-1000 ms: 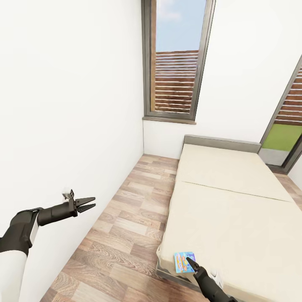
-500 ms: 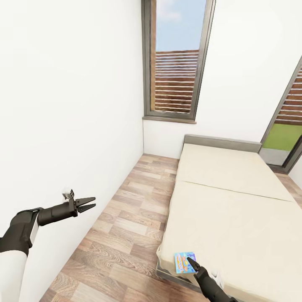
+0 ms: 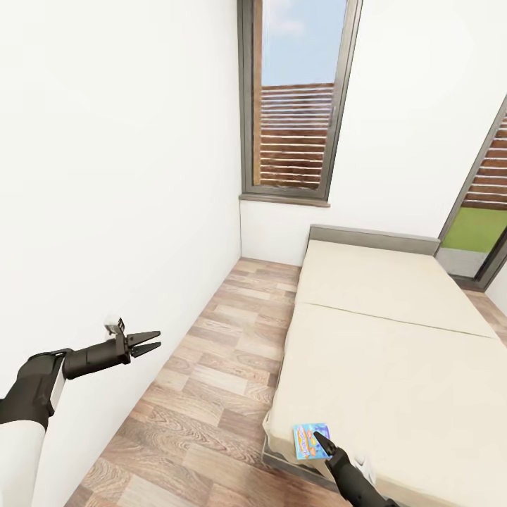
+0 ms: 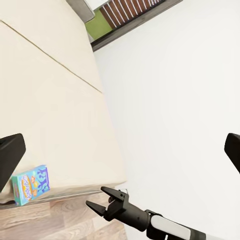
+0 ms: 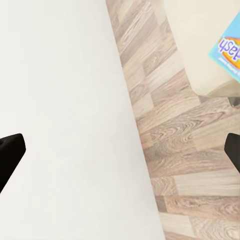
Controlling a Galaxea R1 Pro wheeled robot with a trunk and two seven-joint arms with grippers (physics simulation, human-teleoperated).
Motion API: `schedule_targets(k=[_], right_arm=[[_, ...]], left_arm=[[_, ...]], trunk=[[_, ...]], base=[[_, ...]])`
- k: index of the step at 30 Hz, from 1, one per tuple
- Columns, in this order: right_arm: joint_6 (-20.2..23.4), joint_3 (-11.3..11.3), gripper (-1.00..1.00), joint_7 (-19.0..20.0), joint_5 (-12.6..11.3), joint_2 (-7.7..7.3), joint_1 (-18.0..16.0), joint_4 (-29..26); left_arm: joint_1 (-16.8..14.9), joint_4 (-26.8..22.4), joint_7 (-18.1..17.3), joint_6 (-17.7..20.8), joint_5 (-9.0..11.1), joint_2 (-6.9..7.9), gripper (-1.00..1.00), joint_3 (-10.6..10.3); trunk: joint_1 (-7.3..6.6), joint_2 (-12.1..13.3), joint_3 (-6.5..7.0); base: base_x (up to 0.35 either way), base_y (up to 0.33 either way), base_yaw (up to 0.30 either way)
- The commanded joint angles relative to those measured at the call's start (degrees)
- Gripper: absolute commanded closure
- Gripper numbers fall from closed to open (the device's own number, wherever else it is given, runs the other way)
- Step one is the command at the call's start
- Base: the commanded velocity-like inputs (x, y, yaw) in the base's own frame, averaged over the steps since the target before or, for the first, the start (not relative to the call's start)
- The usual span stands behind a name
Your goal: Put all the toys in the child's room - the three board games (two on the bed and one on the table), the two jigsaw puzzles on the table, and the tennis ball on the table - inside the toy box on the table in the child's room.
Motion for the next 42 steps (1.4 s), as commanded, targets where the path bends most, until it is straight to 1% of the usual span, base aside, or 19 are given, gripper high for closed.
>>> schedule_targets(k=[1, 11, 16, 19, 23, 34, 38, 42], right_arm=[[0.2, 0.2, -1.0, 0.1, -0.6, -0.06, 0.0, 0.0], [0.5, 0.1, -1.0, 0.0, -0.8, -0.12, 0.0, 0.1], [1.9, 0.1, -1.0, 0.9, -1.4, -0.21, 0.0, 0.2], [3.8, 0.1, -1.0, 2.0, -2.4, -0.23, 0.0, 0.2], [5.9, 0.1, -1.0, 2.9, -3.0, -0.34, 0.1, 0.4], [7.4, -0.1, -1.0, 3.8, -3.5, -0.48, 0.1, 2.6], [8.5, -0.5, -1.0, 3.8, -4.5, -0.54, 0.1, 3.7], [11.2, -1.4, -1.0, 3.8, -6.7, -0.59, 0.1, 4.4]], left_arm=[[0.0, 0.0, -0.5, 0.6, -0.6, -0.04, -1.0, 0.2], [-0.1, 0.0, -0.5, 0.6, -0.6, -0.1, -1.0, 0.1], [-0.1, 0.0, -0.5, 0.6, -0.6, -0.12, -1.0, 0.1], [0.0, 0.0, -0.5, 0.6, -0.6, -0.12, -1.0, 0.1], [-0.1, 0.0, -0.5, 0.6, -0.6, -0.12, -1.0, 0.1], [0.0, 0.0, -0.5, 0.6, -0.6, -0.12, -1.0, 0.1], [-0.1, 0.0, -0.5, 0.6, -0.6, -0.12, -1.0, 0.2], [0.0, 0.0, -0.5, 0.6, -0.6, -0.12, -1.0, 0.1]], trunk=[[0.24, -0.5, -0.27], [2.43, -4.5, -2.06], [3.53, -6.5, -2.96], [3.53, -6.5, -2.96], [4.41, -8.1, -3.68], [6.83, -12.5, -5.65], [7.71, -14.1, -6.37], [7.71, -14.1, -6.37]], base=[[0.0, 0.0, 0.0], [0.0, 0.0, 0.0], [0.0, 0.0, 0.0], [0.0, 0.0, 0.0], [0.0, 0.0, 0.0], [0.0, 0.0, 0.0], [0.0, 0.0, 0.0], [0.0, 0.0, 0.0]])
